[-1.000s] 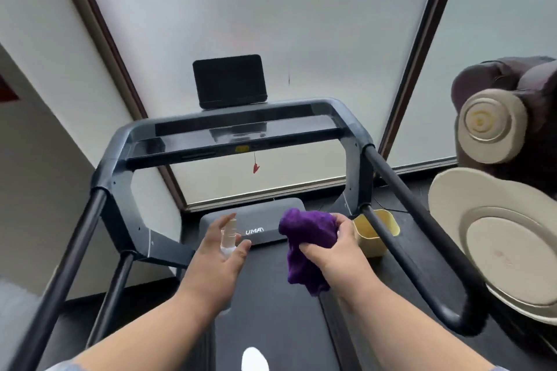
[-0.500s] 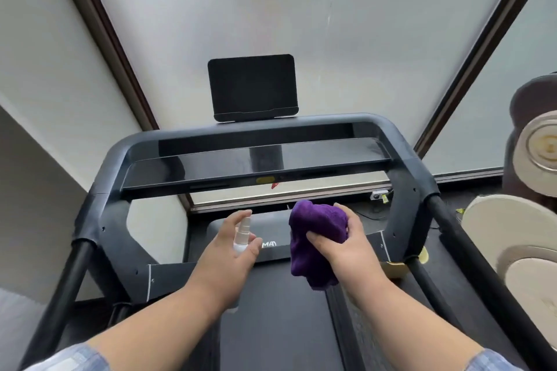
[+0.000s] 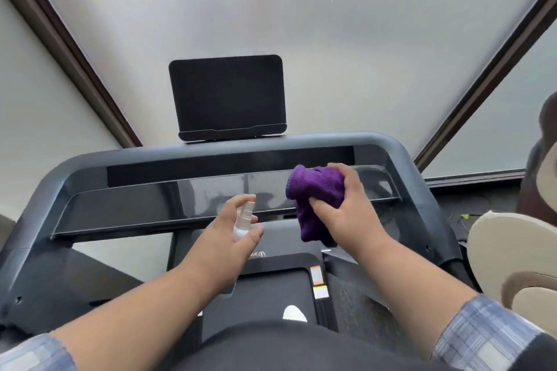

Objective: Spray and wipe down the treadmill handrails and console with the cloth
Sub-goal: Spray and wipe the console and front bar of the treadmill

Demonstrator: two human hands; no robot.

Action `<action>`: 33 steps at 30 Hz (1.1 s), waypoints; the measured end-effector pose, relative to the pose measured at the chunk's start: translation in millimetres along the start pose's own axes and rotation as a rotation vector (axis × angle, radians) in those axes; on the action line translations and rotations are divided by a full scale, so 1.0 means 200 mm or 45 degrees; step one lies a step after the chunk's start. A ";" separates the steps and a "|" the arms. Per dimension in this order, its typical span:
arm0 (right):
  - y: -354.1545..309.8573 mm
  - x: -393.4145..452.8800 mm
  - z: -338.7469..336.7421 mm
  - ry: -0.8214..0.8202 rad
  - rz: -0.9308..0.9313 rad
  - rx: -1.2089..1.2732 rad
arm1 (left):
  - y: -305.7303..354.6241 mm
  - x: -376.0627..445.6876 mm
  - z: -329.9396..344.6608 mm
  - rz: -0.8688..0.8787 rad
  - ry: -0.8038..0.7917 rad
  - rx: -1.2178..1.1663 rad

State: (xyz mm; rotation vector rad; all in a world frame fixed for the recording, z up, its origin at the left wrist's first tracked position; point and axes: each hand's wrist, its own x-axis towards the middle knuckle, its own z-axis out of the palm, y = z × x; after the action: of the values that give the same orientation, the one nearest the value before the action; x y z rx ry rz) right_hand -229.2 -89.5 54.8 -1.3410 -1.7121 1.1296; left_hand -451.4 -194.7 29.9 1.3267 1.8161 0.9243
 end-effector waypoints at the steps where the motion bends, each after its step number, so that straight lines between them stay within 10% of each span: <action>1: 0.00 0.09 -0.02 0.016 -0.083 -0.040 | 0.02 0.06 0.00 0.003 0.011 0.012; 6: 0.13 0.47 -0.01 0.044 -0.490 -0.347 | 0.08 0.28 0.04 -0.043 0.067 0.039; 12: 0.33 0.68 0.04 -0.736 -0.357 -0.921 | 0.08 0.38 0.12 -0.167 0.124 0.003; 33: 0.23 0.72 0.50 -0.961 -0.822 -1.271 | -0.05 0.21 -0.09 -0.413 0.562 -0.204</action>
State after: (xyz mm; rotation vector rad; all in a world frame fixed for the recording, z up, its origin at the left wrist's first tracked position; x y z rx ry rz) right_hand -335.7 31.4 -26.3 -0.6684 -3.2088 0.3537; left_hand -482.7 -158.6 24.8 0.7347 2.1503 1.2157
